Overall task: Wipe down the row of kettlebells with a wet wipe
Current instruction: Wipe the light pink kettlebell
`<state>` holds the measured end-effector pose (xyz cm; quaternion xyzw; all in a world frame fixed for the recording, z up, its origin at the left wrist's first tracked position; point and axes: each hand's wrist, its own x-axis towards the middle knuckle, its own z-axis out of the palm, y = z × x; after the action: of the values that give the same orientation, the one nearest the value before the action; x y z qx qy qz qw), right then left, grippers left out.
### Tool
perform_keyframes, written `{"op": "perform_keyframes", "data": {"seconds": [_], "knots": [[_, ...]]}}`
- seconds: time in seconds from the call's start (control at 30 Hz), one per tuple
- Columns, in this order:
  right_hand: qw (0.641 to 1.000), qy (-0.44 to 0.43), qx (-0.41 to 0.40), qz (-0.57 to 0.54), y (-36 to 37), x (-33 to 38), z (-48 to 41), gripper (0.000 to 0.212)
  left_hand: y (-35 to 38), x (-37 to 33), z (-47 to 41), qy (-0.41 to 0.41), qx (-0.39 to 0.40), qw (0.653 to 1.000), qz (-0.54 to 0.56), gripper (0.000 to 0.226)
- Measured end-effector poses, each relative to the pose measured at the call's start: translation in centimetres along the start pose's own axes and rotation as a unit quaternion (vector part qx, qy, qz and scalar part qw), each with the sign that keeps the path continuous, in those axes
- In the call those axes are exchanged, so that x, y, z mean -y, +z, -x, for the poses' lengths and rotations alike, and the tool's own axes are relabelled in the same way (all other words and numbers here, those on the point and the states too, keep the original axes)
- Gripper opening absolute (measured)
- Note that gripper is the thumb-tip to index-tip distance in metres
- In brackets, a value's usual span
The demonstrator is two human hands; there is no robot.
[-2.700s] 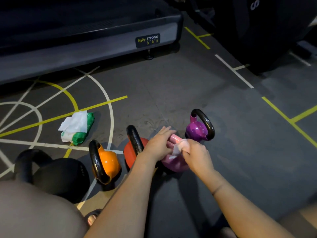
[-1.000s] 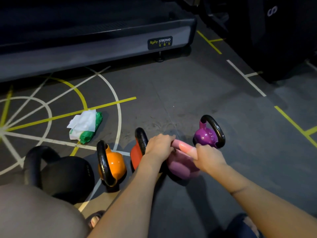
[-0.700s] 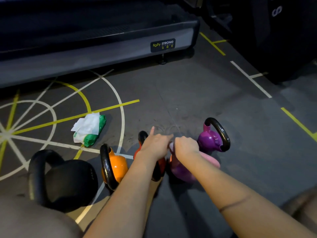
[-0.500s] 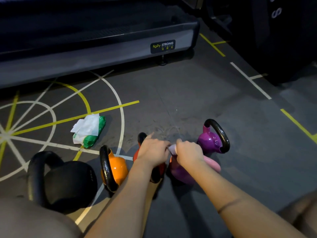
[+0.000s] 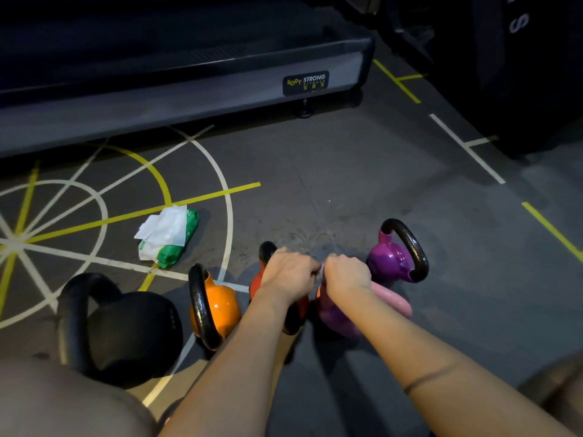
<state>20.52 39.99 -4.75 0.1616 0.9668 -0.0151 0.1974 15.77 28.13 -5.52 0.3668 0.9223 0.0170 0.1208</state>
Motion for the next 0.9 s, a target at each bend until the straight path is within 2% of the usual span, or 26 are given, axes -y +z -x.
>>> {"op": "perform_keyframes", "data": {"seconds": [0.07,0.1,0.2,0.23,0.27,0.3,0.33,0.4,0.43,0.5,0.6,0.73,0.8,0.9], "knots": [[0.999,-0.026,0.031,-0.013,-0.1,-0.7,0.1,0.035,0.1,0.0,0.0,-0.002,-0.001,1.000,0.003,0.016],[0.997,-0.043,0.059,-0.033,-0.3,-1.4,0.1,0.045,0.0,-0.1,0.1,-0.003,-0.001,1.000,0.001,0.018],[0.987,-0.093,0.125,-0.050,-2.4,-3.8,0.9,0.113,-0.1,-0.3,0.3,-0.002,-0.004,1.000,0.007,0.018],[0.986,-0.113,0.119,-0.035,-3.3,-4.7,1.4,0.127,-0.2,-0.4,0.4,-0.002,-0.005,1.000,0.007,0.017],[0.987,-0.126,0.102,-0.021,-4.1,-5.6,2.2,0.130,-0.3,-0.5,0.4,-0.005,-0.009,1.000,0.005,0.015],[0.987,-0.136,0.084,-0.009,-4.9,-6.6,3.1,0.122,-0.2,-0.5,0.4,-0.010,-0.011,1.000,0.006,0.015],[0.988,-0.135,0.071,0.005,-5.2,-7.8,3.9,0.105,0.0,-0.5,0.4,-0.018,-0.018,1.000,0.017,0.025],[0.990,-0.115,0.072,0.028,-5.3,-10.2,5.9,0.071,0.4,-0.4,0.6,-0.037,-0.047,0.995,0.074,0.057],[0.991,-0.098,0.084,0.031,-4.9,-11.3,6.7,0.067,0.4,-0.6,0.9,-0.042,-0.074,0.989,0.121,0.066],[0.991,-0.069,0.114,0.023,-3.7,-12.9,7.3,0.073,0.5,-1.5,1.6,-0.010,-0.116,0.976,0.183,0.076],[0.990,-0.043,0.130,-0.019,-1.7,-13.2,5.9,0.077,0.8,-3.6,2.0,0.092,-0.123,0.973,0.171,0.086],[0.986,-0.089,0.136,-0.031,-0.2,-12.5,4.2,0.051,2.7,-6.1,0.5,0.129,-0.043,0.986,0.096,0.081],[0.984,-0.092,0.146,-0.033,0.0,-12.7,3.7,0.052,4.0,-6.7,0.1,0.125,-0.062,0.987,0.080,0.073],[0.981,-0.091,0.165,-0.038,0.2,-13.1,2.9,0.056,5.5,-6.8,-0.2,0.107,-0.117,0.980,0.120,0.061]]}}
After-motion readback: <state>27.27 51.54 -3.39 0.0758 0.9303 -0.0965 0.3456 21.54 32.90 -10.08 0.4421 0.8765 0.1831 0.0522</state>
